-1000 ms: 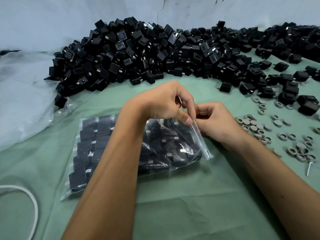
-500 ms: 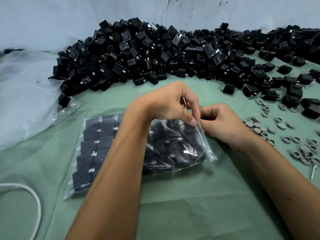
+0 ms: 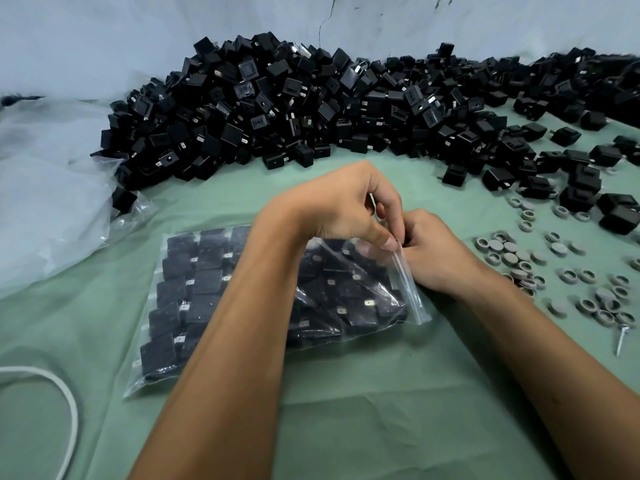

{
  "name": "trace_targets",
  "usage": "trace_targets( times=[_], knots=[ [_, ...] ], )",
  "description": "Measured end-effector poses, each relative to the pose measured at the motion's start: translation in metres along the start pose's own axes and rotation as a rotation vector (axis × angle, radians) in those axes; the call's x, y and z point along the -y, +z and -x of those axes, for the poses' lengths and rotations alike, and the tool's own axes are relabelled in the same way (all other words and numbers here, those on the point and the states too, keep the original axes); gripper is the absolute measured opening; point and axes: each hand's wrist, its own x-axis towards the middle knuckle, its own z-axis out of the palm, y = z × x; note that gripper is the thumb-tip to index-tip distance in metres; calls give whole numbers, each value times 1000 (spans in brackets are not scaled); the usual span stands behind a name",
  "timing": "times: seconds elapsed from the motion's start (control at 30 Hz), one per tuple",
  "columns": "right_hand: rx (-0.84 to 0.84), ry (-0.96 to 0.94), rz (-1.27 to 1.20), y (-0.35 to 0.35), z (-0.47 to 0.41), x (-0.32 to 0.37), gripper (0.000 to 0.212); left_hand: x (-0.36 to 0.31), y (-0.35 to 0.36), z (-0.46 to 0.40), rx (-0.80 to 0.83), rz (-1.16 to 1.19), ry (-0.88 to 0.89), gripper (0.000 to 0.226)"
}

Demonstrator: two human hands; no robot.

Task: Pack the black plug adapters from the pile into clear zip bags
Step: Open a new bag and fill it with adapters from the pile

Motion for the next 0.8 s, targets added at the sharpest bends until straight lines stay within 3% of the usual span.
trace_targets(
  times=[0.1,0.2,0.27,0.47,0.57,0.63,0.73,0.8],
  knots=[
    [-21,12,-17,0,1,-1,26,-2,0,0,6,9,2,16],
    [-2,-5,-132,-5,2,-4,8,-2,0,1,12,5,9,16],
    [-3,-21,-223,-6,3,-6,13,-1,0,1,7,-1,14,15],
    [-350,113,-233,-7,-36,-12,8,0,1,0,-5,12,19,14],
    [-394,6,315,-17,-85,-12,15,2,0,0,9,30,33,14],
    [-308,-89,667,-22,-120,-15,36,4,0,0,13,49,20,13],
    [-89,-114,947,-23,-164,-18,65,7,0,-1,4,63,10,12],
    [28,-80,1093,-20,-182,-21,66,8,0,0,1,77,10,11]
  ],
)
